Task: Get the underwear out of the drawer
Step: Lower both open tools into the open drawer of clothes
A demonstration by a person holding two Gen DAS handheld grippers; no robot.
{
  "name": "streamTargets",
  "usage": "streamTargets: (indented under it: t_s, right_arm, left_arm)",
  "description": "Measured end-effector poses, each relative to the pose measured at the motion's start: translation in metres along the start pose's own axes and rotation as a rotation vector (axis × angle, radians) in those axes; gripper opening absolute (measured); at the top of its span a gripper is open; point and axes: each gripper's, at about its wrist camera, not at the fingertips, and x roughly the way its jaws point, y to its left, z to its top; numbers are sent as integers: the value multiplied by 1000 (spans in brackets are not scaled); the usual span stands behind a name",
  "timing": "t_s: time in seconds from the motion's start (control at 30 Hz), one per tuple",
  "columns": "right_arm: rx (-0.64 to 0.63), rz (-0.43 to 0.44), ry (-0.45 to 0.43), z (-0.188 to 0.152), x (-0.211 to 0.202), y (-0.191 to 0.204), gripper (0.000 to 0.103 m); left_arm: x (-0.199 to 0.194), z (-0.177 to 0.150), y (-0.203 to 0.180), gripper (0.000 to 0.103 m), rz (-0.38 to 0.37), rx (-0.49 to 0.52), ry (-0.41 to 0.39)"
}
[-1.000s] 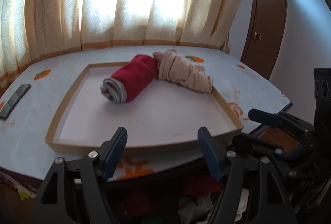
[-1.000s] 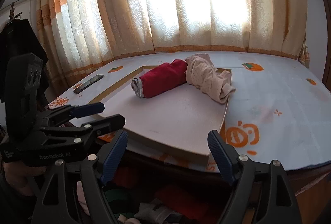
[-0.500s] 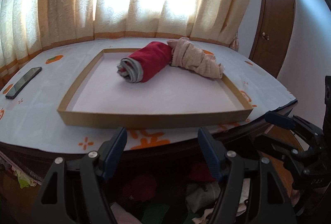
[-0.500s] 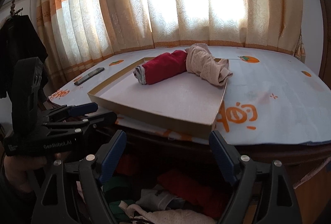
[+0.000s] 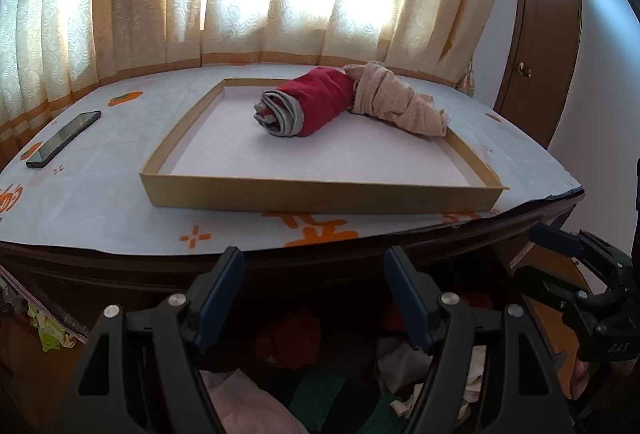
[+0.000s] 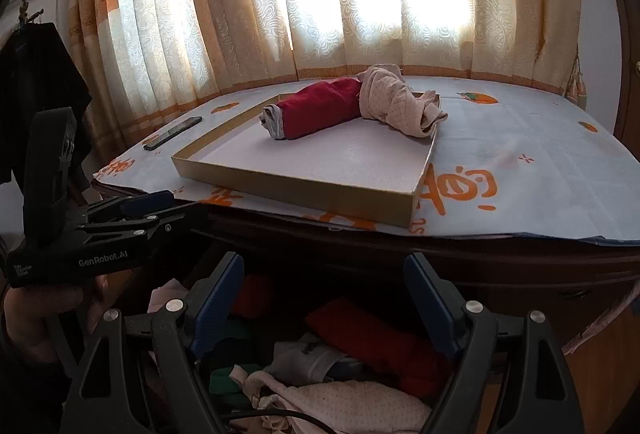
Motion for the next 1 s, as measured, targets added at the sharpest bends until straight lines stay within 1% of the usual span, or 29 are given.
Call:
streamTargets:
  t_s: [0.17, 0.53, 0.6, 0.63, 0.67, 0.73, 1.0]
  right_arm:
    - [-7, -8, 4, -6, -5, 1, 84]
    - [-25, -17, 20, -19, -16, 6, 84]
    - [-31, -19, 16, -20, -19, 8, 84]
    - [-33, -19, 15, -20, -21, 8, 84]
    - [-36, -21, 14, -20, -22, 8, 84]
    - [-40, -24, 14, -22, -25, 9, 84]
    - [-50, -40, 38, -32, -28, 4, 84]
  left_arm:
    - [-6, -5, -1, 74, 10, 10, -7]
    - [-15, -17, -1, 76, 22, 21, 3]
    - [-18, -19, 0, 78, 24, 22, 1]
    - [-20, -20, -1, 81, 24, 23, 0]
    - [-21, -21, -1, 87, 24, 24, 0]
    - [-26, -24, -1, 92, 25, 30, -11]
    - [-33, -36, 2, 93, 25, 40, 9]
